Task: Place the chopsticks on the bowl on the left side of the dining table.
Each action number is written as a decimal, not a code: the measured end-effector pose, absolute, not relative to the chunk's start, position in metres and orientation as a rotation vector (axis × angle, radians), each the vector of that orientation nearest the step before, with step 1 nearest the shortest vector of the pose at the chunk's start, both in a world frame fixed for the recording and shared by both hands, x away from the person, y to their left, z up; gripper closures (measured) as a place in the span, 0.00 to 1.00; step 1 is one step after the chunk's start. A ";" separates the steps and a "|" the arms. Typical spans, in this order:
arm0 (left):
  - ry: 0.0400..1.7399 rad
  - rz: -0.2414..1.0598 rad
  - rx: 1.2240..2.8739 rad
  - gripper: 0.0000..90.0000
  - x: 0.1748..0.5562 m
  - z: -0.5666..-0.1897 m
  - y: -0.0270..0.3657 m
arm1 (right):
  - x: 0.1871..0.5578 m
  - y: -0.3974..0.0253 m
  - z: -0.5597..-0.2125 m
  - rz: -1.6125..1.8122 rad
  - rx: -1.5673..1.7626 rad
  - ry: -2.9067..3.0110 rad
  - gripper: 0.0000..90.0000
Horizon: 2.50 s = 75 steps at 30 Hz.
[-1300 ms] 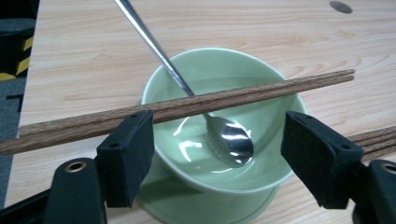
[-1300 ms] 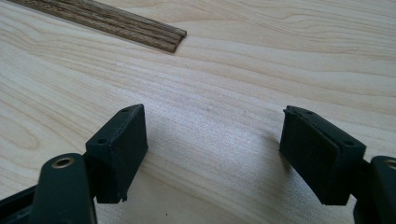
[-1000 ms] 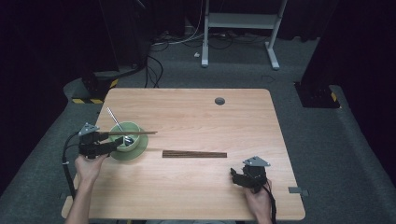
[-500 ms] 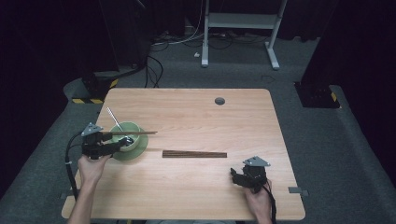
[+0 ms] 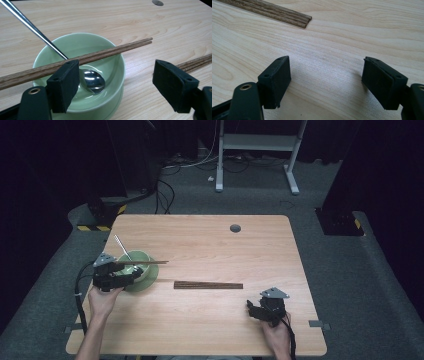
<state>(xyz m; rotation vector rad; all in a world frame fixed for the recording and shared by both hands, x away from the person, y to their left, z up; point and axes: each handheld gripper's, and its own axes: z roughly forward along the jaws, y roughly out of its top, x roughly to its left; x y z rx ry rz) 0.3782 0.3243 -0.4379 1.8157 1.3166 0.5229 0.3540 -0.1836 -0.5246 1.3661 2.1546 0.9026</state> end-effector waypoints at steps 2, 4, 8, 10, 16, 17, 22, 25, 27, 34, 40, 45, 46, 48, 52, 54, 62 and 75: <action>1.309 0.524 1.818 0.24 0.378 -0.437 0.322 | 0.354 -0.184 -0.525 0.903 1.367 2.155 0.25; 1.294 0.530 1.823 0.24 0.377 -0.435 0.318 | 0.354 -0.184 -0.525 0.903 1.366 2.154 0.25; 1.277 0.527 1.834 0.24 0.376 -0.434 0.314 | 0.354 -0.184 -0.525 0.903 1.367 2.155 0.25; 1.273 0.527 1.837 0.24 0.376 -0.434 0.312 | 0.354 -0.184 -0.525 0.903 1.367 2.155 0.25; 1.262 0.526 1.835 0.25 0.374 -0.433 0.310 | 0.354 -0.184 -0.525 0.903 1.367 2.155 0.25; 1.258 0.525 1.836 0.25 0.374 -0.432 0.309 | 0.354 -0.184 -0.525 0.903 1.366 2.154 0.25; 1.248 0.522 1.831 0.25 0.373 -0.432 0.305 | 0.354 -0.184 -0.525 0.903 1.366 2.155 0.25; 1.241 0.520 1.835 0.25 0.372 -0.432 0.303 | 0.354 -0.184 -0.525 0.903 1.366 2.155 0.25; 1.236 0.520 1.838 0.25 0.372 -0.432 0.302 | 0.354 -0.184 -0.525 0.903 1.366 2.155 0.25; 1.224 0.516 1.837 0.25 0.370 -0.433 0.295 | 0.354 -0.184 -0.525 0.902 1.366 2.155 0.25; 1.206 0.512 1.836 0.25 0.368 -0.432 0.289 | 0.354 -0.184 -0.525 0.903 1.367 2.155 0.25; 1.198 0.510 1.836 0.25 0.368 -0.431 0.286 | 0.354 -0.184 -0.525 0.902 1.367 2.155 0.25; 1.196 0.507 1.838 0.25 0.368 -0.431 0.285 | 0.354 -0.184 -0.525 0.903 1.367 2.155 0.25; 1.190 0.505 1.840 0.25 0.367 -0.431 0.283 | 0.354 -0.184 -0.525 0.903 1.367 2.155 0.25; 1.182 0.503 1.837 0.25 0.366 -0.430 0.280 | 0.354 -0.184 -0.525 0.903 1.367 2.155 0.25; 1.178 0.497 1.837 0.25 0.365 -0.430 0.279 | 0.354 -0.184 -0.525 0.903 1.367 2.155 0.25; 1.162 0.495 1.839 0.25 0.363 -0.430 0.273 | 0.354 -0.184 -0.525 0.903 1.366 2.155 0.25; 1.140 0.482 1.838 0.25 0.362 -0.432 0.265 | 0.354 -0.184 -0.525 0.901 1.367 2.154 0.25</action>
